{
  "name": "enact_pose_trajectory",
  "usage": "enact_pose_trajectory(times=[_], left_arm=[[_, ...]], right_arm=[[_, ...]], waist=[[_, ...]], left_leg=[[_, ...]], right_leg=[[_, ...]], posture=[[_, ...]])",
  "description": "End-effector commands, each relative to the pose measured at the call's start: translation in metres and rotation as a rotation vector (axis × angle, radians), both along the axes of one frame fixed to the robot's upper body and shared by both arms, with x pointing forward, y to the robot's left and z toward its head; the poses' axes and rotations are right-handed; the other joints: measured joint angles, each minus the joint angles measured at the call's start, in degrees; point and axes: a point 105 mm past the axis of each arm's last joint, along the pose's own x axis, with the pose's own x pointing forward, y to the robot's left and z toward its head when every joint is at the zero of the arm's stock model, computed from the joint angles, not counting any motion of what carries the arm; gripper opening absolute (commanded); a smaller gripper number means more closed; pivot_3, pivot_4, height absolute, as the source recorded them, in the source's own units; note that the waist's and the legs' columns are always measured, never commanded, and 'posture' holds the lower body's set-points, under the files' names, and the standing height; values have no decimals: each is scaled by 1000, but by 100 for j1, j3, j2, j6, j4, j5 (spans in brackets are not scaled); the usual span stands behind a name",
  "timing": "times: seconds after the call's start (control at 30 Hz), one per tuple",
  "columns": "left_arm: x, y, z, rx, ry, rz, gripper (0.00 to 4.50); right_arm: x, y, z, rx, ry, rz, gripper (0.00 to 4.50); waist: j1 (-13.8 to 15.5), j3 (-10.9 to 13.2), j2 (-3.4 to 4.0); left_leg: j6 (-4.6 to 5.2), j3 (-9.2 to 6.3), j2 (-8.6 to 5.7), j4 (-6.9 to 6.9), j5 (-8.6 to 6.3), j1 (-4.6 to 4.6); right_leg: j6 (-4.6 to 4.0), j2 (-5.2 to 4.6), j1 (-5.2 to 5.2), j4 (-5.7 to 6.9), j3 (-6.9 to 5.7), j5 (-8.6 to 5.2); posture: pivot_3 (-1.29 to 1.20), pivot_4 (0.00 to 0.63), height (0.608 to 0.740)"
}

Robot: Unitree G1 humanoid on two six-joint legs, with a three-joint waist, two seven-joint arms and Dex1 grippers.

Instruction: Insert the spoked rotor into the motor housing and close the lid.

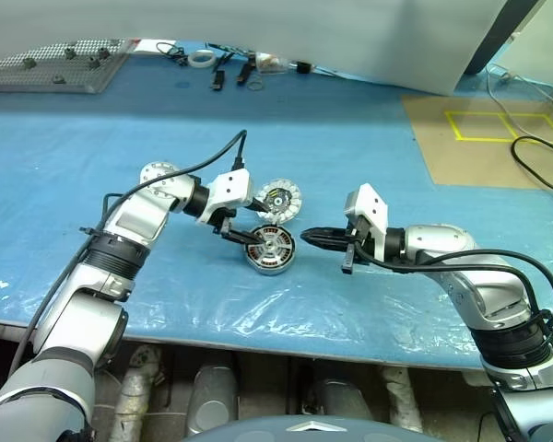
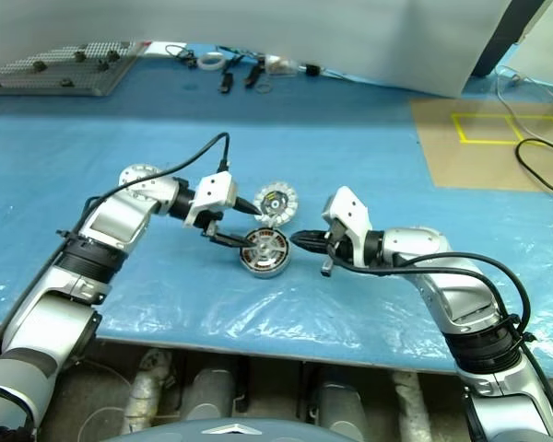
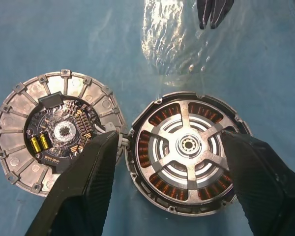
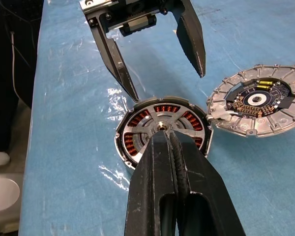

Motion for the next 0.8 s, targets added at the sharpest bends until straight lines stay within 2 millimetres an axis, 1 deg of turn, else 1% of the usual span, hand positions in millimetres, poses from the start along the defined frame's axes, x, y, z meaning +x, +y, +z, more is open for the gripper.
enact_pose_trajectory(times=[0.03, 0.2, 0.3, 0.4, 0.5, 0.53, 0.6, 0.63, 0.7, 0.73, 0.8], left_arm=[[-4, 4, 26, -83, -45, 9, 3477], [-16, 14, 33, -179, -60, 54, 3477], [-22, 25, 31, -226, -82, 117, 3477], [-21, 35, 31, -336, -102, 240, 3477], [-22, 44, 18, -371, -90, 342, 3477], [-23, 48, 11, -372, -77, 384, 3477], [-25, 54, 4, -390, -48, 443, 3477], [-25, 56, 2, -407, -34, 469, 3477], [-25, 60, -1, -431, -23, 517, 3477], [-26, 61, -6, -429, -21, 531, 3477], [-29, 63, -15, -421, -5, 556, 3477]], right_arm=[[-3, 3, 6, 11, -29, 26, 0], [-4, 12, 13, 24, -44, 49, 0], [-4, 19, 20, 36, -55, 64, 0], [-3, 30, 23, 40, -49, 93, 0], [-2, 46, 21, 43, -30, 128, 0], [1, 53, 18, 40, -26, 139, 0], [5, 62, 17, 45, -23, 153, 0], [7, 65, 19, 52, -22, 161, 0], [10, 63, 19, 59, -17, 170, 0], [12, 59, 8, 51, -6, 170, 0], [18, 44, -19, 30, 18, 160, 0]], waist=[[-3, 0, 0], [-19, 1, 2], [-29, 1, 3], [-25, 2, 4], [-26, 2, 4], [-28, 2, 4], [-35, 2, 4], [-34, 2, 4], [-4, 2, 4], [4, 2, 4], [5, 0, 0]], left_leg=[[0, 0, 0, 0, 0, -1], [0, 1, 1, -5, 0, 2], [0, 1, 1, -7, 0, 0], [0, 2, 2, -6, 0, 1], [0, 1, 2, -3, -1, 2], [0, 1, 2, -3, -1, 2], [-2, 2, 2, -2, -2, 6], [-3, 2, 2, -3, -2, 4], [-8, 2, 2, -2, -4, 1], [-8, 2, 1, -2, -4, -1], [-10, 2, 0, 0, -5, 4]], right_leg=[[0, 0, 0, 0, 0, 0], [-2, 1, -1, -3, 0, -1], [-2, 1, -2, -4, 0, -1], [-2, 2, -2, -3, 0, -1], [-2, 1, 0, -4, 0, -1], [-2, 2, 0, -5, 1, -1], [-2, 2, 2, -5, 3, -1], [-3, 2, 0, -5, 3, -1], [-3, 2, -1, -5, 2, -1], [-3, 1, 0, -5, 2, -1], [-2, 0, 11, -18, 2, -1]], posture=[[0, 150, 740], [0, 150, 740], [0, 150, 740], [0, 150, 740], [0, 150, 740], [0, 150, 740], [0, 150, 740], [0, 150, 740], [0, 150, 740], [0, 150, 740], [0, 150, 740]])
